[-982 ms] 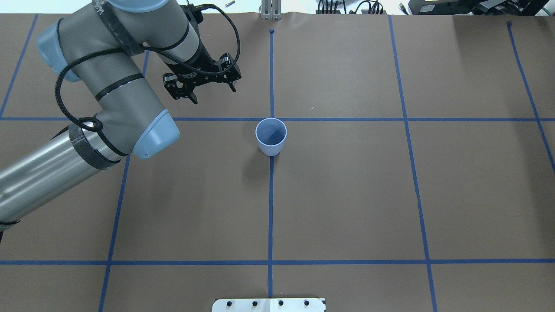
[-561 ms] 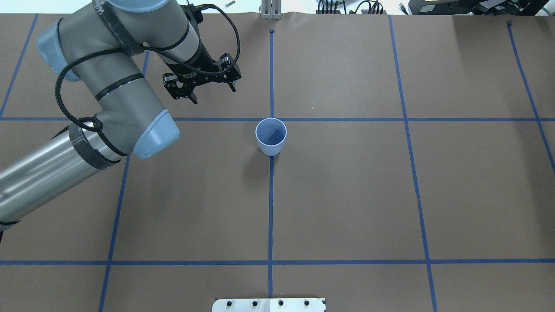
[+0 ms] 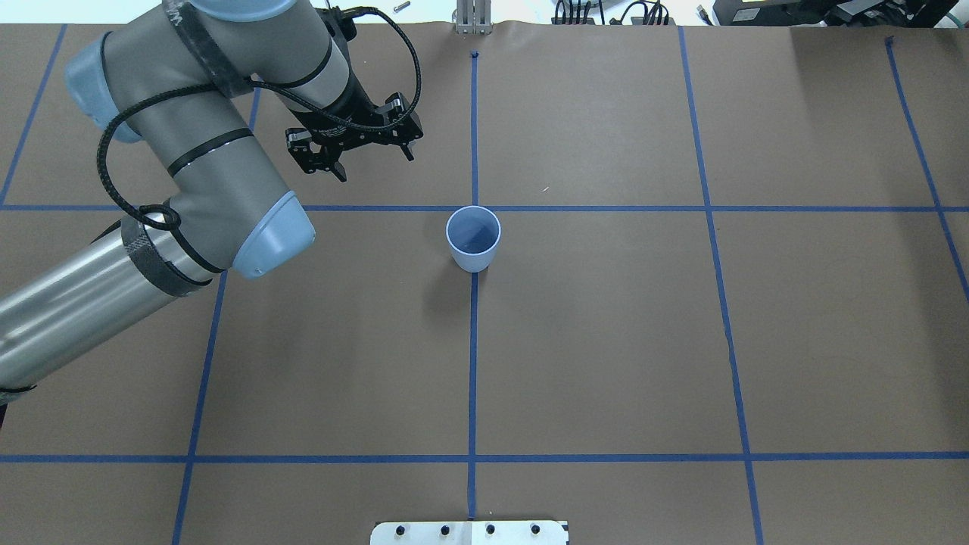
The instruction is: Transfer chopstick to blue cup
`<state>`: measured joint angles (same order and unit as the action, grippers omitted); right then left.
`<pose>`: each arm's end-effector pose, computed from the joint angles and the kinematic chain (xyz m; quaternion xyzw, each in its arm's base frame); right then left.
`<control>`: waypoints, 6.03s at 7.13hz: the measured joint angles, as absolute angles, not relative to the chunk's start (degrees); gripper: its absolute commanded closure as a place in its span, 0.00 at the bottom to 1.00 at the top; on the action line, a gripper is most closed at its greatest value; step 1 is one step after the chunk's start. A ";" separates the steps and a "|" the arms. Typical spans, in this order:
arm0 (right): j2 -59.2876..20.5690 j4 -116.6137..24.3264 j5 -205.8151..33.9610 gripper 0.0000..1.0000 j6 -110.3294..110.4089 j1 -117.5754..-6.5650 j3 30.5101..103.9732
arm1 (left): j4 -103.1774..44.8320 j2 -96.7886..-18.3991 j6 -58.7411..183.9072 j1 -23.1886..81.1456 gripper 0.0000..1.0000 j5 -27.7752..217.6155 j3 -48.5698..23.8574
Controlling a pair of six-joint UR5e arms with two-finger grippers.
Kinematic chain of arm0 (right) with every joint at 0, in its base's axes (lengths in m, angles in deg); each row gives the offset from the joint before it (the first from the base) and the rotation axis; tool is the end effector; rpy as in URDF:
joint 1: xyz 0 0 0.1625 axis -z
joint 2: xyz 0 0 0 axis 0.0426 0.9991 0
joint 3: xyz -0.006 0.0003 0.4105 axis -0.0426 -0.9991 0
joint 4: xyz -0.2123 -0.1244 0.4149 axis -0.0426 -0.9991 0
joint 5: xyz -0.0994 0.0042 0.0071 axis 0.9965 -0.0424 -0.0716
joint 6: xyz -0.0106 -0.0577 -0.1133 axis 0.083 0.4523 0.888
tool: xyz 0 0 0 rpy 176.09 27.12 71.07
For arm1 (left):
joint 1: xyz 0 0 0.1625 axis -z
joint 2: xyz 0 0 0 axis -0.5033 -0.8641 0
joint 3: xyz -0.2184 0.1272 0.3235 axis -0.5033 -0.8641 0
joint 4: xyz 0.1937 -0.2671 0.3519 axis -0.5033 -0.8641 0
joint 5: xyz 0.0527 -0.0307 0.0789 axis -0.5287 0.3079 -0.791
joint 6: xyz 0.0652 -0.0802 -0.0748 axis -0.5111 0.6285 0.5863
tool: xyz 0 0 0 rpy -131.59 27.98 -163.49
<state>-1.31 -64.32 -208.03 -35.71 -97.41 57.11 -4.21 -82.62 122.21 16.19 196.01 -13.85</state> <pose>0.0773 -0.5581 0.7030 -0.2556 -0.3913 0.4583 0.7560 0.4708 -0.5881 0.1119 -0.0167 0.4691 -0.1212 0.8746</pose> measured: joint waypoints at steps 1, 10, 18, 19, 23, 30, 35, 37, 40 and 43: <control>-1.20 -64.32 -208.07 0.98 -35.74 -97.46 57.25 | -4.21 -82.79 122.21 16.19 0.02 196.05 -13.85; 1.29 -69.29 -208.96 1.00 -41.41 -101.14 67.51 | -4.21 -83.14 122.14 16.19 0.02 196.32 -14.49; -13.28 -88.12 -207.88 1.00 -42.49 -96.61 88.24 | -4.46 -76.45 109.67 22.83 0.02 197.79 -17.21; -18.29 -88.19 -208.06 1.00 -44.21 -92.68 88.44 | -4.31 -74.06 103.60 27.35 0.02 200.96 -17.05; -35.91 -88.13 -209.37 1.00 -47.70 -77.85 88.76 | -4.21 -62.65 79.25 41.63 0.02 207.64 -15.14; -50.86 -87.68 -203.01 1.00 -52.77 -55.92 87.19 | -4.99 -52.90 45.02 54.35 0.02 207.70 -7.71; -55.67 -87.26 -195.93 1.00 -53.65 -46.23 78.95 | -5.96 -50.48 44.55 54.29 0.02 207.34 -6.21; -54.76 -84.97 -195.78 1.00 -53.62 -44.35 77.36 | -5.95 -50.53 44.54 54.13 0.02 207.33 -6.06; -52.92 -83.51 -195.79 1.00 -53.39 -42.73 75.37 | -5.83 -50.75 44.60 54.08 0.02 207.33 -6.03; -50.97 -79.40 -195.87 1.00 -53.35 -42.16 73.08 | -5.77 -50.96 44.60 54.11 0.02 207.33 -6.03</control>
